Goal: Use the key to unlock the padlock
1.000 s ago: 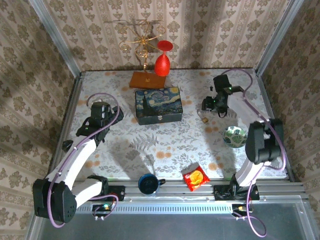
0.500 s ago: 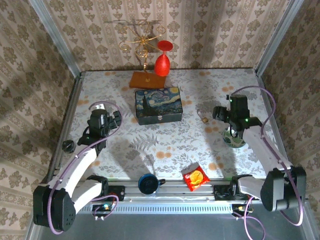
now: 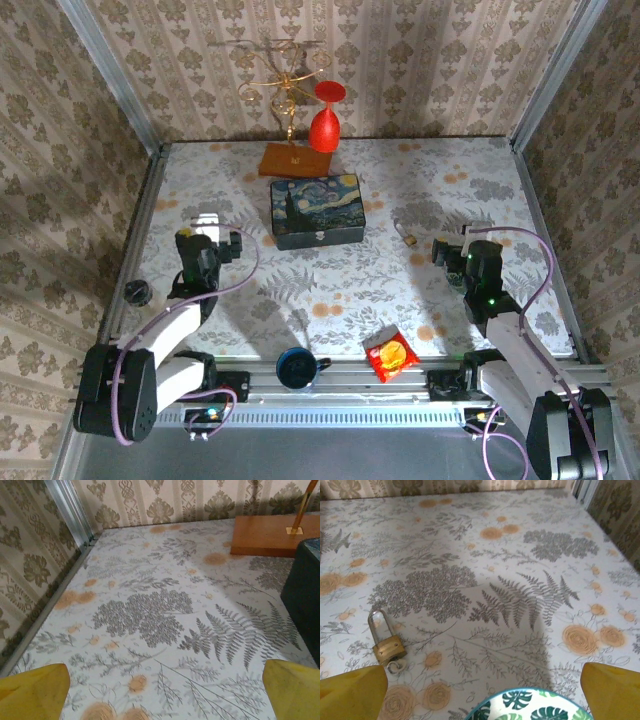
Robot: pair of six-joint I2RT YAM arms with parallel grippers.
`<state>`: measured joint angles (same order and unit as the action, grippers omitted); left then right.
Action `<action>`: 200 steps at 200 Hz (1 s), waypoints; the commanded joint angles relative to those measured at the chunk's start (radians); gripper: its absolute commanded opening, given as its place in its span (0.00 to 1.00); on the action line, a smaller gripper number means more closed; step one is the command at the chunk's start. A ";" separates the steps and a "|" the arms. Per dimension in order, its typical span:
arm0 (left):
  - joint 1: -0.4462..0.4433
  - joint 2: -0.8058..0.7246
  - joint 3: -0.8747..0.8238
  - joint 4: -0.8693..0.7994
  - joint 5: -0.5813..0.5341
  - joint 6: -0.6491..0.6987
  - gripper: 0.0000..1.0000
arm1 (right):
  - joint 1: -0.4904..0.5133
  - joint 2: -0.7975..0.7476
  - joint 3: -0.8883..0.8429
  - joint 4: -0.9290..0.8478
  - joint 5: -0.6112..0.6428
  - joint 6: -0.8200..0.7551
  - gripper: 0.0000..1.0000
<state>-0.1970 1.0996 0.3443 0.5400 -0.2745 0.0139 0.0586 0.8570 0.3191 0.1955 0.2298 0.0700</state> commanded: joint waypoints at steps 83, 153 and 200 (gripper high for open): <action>0.215 0.158 -0.055 0.343 0.347 0.031 1.00 | -0.008 0.134 -0.055 0.373 0.045 -0.109 1.00; 0.212 0.387 -0.142 0.676 0.380 0.047 1.00 | -0.008 0.218 -0.049 0.474 0.016 -0.078 1.00; 0.223 0.455 -0.063 0.580 0.540 0.091 1.00 | -0.009 0.239 -0.071 0.544 -0.008 -0.074 1.00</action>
<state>0.0158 1.5715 0.2150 1.1553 0.1284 0.0658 0.0547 1.0714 0.2760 0.6464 0.2478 -0.0193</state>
